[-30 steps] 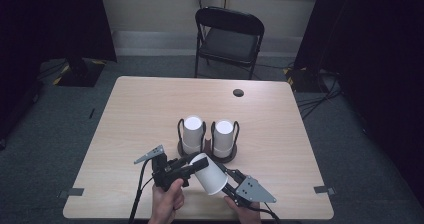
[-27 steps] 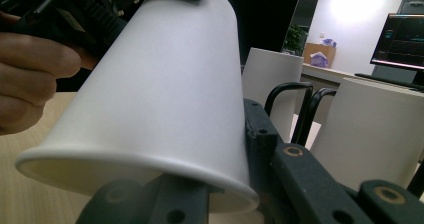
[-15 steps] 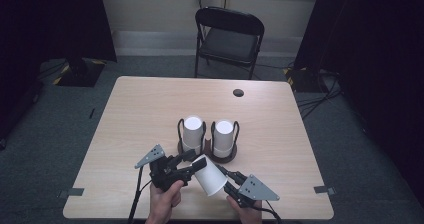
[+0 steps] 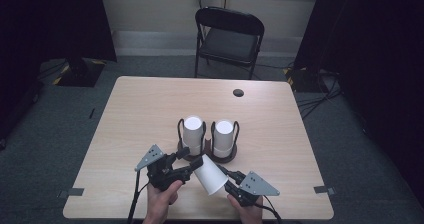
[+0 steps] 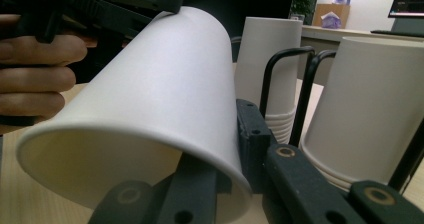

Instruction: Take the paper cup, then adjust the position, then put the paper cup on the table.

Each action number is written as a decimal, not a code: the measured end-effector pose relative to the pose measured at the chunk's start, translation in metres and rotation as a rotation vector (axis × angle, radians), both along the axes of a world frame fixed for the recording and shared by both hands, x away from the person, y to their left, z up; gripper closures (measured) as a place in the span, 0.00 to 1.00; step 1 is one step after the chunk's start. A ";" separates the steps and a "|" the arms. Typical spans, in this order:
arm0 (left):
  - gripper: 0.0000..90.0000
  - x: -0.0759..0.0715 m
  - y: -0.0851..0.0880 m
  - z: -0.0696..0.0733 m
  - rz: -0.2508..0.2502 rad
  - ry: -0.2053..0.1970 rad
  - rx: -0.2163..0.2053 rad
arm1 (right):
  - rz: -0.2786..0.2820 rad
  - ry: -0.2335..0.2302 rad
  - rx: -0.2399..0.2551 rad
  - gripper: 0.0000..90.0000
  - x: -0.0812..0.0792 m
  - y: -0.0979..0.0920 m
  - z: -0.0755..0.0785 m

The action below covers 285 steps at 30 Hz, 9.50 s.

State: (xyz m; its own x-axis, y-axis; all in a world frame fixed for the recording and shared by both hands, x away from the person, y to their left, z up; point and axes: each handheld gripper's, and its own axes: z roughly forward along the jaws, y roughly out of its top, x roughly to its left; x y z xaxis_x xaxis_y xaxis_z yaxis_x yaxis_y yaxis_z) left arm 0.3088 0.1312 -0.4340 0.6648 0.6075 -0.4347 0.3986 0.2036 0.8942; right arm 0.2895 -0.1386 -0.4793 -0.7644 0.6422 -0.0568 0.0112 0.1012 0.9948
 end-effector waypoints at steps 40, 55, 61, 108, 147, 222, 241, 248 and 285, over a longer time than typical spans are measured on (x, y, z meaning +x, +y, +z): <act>0.22 -0.010 0.015 -0.027 0.131 -0.249 0.372 | 0.010 0.279 -0.107 0.96 0.013 -0.011 0.010; 0.23 -0.014 -0.003 -0.033 0.014 -0.251 0.478 | -0.011 0.368 -0.131 0.96 0.023 -0.027 0.023; 0.23 -0.017 -0.012 -0.035 -0.013 -0.272 0.535 | 0.007 0.396 -0.131 0.96 0.026 -0.028 0.028; 0.11 -0.046 -0.060 -0.041 -0.088 -0.490 0.864 | 0.136 0.721 -0.446 0.96 0.054 0.005 0.051; 0.23 -0.042 -0.082 -0.035 -0.074 -0.527 0.853 | 0.216 0.757 -0.471 0.99 0.062 0.036 0.047; 0.25 -0.008 -0.026 -0.028 -0.004 -0.210 0.452 | -0.102 0.337 0.002 0.64 0.031 -0.040 0.041; 0.25 0.013 0.018 -0.018 0.112 -0.184 0.414 | -0.238 0.305 0.086 0.43 0.028 -0.060 0.021; 0.25 0.026 0.035 -0.009 0.163 -0.173 0.383 | -0.316 0.290 0.105 0.35 0.029 -0.070 0.012; 0.25 0.092 0.085 0.005 0.373 -0.151 0.389 | -0.563 0.177 0.030 0.15 0.030 -0.068 -0.016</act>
State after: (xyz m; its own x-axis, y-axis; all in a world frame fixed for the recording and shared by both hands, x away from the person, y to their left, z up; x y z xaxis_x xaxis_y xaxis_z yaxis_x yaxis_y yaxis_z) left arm 0.4009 0.2164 -0.4291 0.4119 0.9099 -0.0482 0.2240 -0.0499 0.9733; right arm 0.3196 -0.2071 -0.4950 -0.3012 0.9513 0.0652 0.2215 0.0033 0.9752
